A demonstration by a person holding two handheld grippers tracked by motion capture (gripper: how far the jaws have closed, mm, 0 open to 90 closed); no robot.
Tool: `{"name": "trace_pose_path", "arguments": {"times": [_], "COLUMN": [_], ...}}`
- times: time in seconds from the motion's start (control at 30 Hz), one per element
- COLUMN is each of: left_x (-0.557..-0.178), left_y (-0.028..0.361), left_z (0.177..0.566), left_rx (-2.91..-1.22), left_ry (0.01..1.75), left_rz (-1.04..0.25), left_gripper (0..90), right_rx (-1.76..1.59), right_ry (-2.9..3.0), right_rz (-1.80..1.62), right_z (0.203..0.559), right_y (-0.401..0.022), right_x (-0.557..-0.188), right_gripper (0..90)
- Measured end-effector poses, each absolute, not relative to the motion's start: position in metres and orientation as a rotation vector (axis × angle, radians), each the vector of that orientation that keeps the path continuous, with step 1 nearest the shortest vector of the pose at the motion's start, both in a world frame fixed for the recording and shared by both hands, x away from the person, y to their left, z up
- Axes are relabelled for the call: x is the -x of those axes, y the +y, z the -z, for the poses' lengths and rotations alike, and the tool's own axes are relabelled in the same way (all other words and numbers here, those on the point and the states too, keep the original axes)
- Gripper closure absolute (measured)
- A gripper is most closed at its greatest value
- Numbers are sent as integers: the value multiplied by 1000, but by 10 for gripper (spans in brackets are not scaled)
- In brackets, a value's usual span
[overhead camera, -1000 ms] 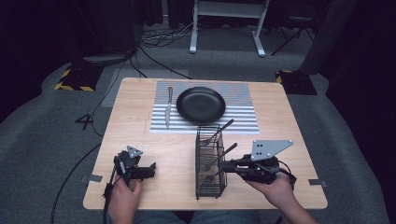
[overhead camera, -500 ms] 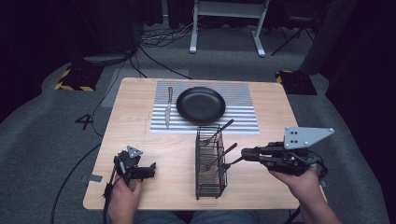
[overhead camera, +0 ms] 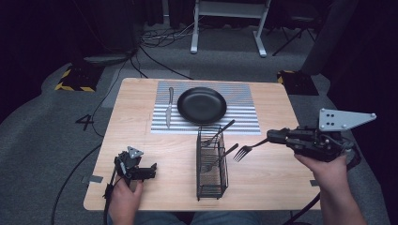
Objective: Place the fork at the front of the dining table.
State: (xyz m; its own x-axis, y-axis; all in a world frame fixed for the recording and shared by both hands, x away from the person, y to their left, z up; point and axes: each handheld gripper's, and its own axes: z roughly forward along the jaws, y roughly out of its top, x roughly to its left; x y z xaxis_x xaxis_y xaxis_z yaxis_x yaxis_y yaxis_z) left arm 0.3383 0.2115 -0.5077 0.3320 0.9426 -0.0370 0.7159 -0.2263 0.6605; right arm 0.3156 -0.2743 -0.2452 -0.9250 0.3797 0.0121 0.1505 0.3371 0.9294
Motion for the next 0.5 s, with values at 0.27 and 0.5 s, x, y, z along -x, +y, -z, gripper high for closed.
{"name": "trace_pose_path", "arguments": {"times": [0.27, 0.5], "left_x": [-339, -339], "left_y": [212, 212], "left_z": [508, 508], "left_rx": [-2018, -2019], "left_ry": [1452, 1452], "left_rz": [-507, -507], "left_gripper": [2, 2], "right_rx": [-551, -601], "right_ry": [2357, 2330], "right_rz": [-1569, -1522], "right_z": [235, 231], "right_y": [-295, -309], "right_x": [-332, -346], "right_gripper": [863, 863]}}
